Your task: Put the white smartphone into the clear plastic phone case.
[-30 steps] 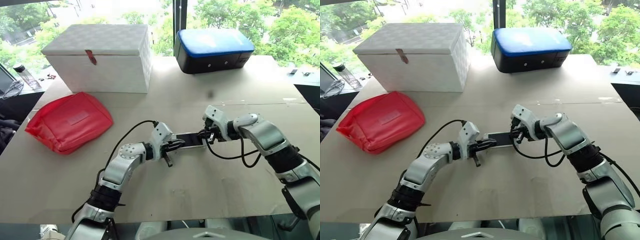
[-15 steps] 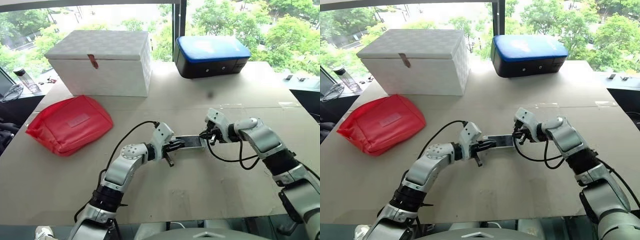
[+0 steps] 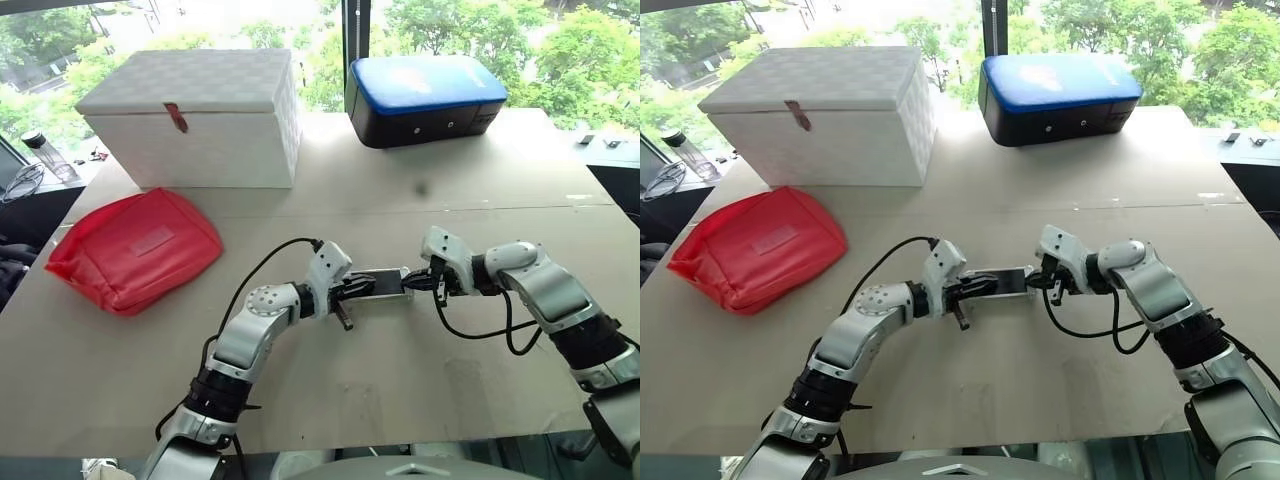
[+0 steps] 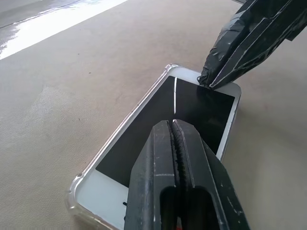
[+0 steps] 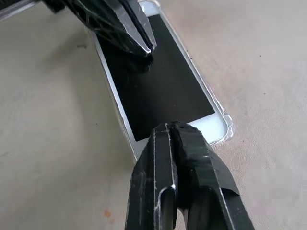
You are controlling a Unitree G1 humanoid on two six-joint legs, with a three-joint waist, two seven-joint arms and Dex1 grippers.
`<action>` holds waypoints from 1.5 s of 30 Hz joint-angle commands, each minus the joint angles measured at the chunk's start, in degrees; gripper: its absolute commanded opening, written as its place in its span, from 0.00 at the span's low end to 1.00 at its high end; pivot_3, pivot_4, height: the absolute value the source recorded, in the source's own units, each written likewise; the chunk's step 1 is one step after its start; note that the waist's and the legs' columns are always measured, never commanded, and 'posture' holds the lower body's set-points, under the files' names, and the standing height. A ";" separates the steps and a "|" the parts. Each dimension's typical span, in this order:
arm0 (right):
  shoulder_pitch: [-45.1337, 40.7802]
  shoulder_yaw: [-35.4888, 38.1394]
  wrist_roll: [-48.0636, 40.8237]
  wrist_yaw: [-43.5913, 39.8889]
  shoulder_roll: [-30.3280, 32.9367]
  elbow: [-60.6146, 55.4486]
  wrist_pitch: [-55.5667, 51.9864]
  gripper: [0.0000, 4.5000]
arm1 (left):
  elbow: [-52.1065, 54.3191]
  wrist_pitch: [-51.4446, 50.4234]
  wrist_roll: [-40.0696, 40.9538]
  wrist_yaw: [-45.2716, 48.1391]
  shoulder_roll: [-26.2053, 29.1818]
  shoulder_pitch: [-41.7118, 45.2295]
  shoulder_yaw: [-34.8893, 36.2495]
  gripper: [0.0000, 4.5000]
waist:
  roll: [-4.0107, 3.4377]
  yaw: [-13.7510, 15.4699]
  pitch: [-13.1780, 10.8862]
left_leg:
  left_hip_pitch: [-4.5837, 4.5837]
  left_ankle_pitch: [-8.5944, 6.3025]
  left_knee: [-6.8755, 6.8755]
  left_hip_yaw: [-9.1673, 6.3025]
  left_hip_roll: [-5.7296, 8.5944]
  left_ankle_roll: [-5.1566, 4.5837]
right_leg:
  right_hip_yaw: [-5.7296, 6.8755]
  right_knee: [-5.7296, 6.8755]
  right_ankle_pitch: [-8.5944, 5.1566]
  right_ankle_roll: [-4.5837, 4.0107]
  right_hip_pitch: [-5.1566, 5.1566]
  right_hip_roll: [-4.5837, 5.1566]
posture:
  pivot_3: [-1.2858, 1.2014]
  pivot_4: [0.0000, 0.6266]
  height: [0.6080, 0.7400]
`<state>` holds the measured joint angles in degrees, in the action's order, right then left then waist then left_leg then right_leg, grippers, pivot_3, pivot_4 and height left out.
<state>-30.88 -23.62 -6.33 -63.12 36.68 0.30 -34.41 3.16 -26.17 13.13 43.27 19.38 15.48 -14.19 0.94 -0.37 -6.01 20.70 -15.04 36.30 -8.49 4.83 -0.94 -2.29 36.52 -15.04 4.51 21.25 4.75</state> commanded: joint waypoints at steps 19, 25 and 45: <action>11.77 -15.69 15.55 -5.53 3.33 2.10 0.04 0.00 | -2.53 0.84 -1.26 -0.07 -1.17 -0.26 -0.86 0.02 | 0.48 1.80 0.78 | -0.90 -0.21 -0.17 -1.03 0.07 0.31 | 0.83 -0.68 -0.48 0.23 -1.54 0.26 | 0.52 0.24 1.00; 11.57 -16.27 17.09 -4.63 1.26 3.36 1.02 0.00 | -3.01 1.19 -1.42 0.42 -1.02 -0.14 -0.76 0.02 | 0.50 1.19 0.79 | -0.91 -0.23 -0.26 -1.15 0.02 0.33 | 0.84 -0.67 -0.51 0.20 -1.54 0.28 | 0.52 0.24 1.00; 24.62 30.81 -7.98 19.74 -12.20 -13.11 17.67 0.86 | 6.35 4.55 11.68 -10.62 -6.33 -2.32 19.91 0.52 | -0.43 1.08 -1.84 | 1.94 0.38 0.05 -1.36 0.61 0.70 | 0.72 -0.19 0.02 -0.25 1.57 0.30 | 0.52 0.24 1.00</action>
<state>-6.96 5.34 -13.19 -43.66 23.32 -8.78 -18.86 6.40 -21.03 22.92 32.36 12.06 13.15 4.61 0.51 0.71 -7.86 22.63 -14.66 36.36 -9.85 5.44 -0.24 -1.56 36.33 -15.02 4.27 22.81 5.05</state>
